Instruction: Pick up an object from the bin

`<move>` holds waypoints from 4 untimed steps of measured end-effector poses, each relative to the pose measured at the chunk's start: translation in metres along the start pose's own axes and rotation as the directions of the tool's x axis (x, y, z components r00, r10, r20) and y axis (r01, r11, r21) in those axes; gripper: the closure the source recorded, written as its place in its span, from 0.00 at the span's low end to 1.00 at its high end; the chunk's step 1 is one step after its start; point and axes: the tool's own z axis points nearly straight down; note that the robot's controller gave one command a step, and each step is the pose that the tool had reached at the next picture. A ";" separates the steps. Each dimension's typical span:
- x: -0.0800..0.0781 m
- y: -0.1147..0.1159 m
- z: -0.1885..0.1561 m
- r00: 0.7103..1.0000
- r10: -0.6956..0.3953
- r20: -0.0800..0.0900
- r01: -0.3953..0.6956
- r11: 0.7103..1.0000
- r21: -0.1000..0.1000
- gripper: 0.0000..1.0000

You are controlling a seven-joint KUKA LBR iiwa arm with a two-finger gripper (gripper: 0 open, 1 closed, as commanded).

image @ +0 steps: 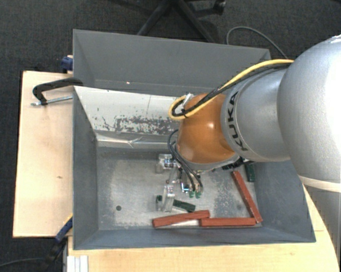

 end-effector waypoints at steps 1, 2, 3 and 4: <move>0.000 -0.012 0.000 0.994 0.111 -0.003 -0.111 0.994 -0.001 0.00; -0.001 -0.012 -0.001 0.994 0.111 -0.001 -0.111 0.994 -0.002 1.00; -0.001 -0.084 -0.054 0.991 0.137 0.005 -0.137 0.991 0.003 1.00; 0.000 -0.079 -0.051 0.991 0.131 -0.001 -0.131 0.991 0.000 0.00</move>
Offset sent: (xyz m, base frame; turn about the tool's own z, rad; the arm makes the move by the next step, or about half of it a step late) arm -0.0012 -0.0138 -0.0013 0.1123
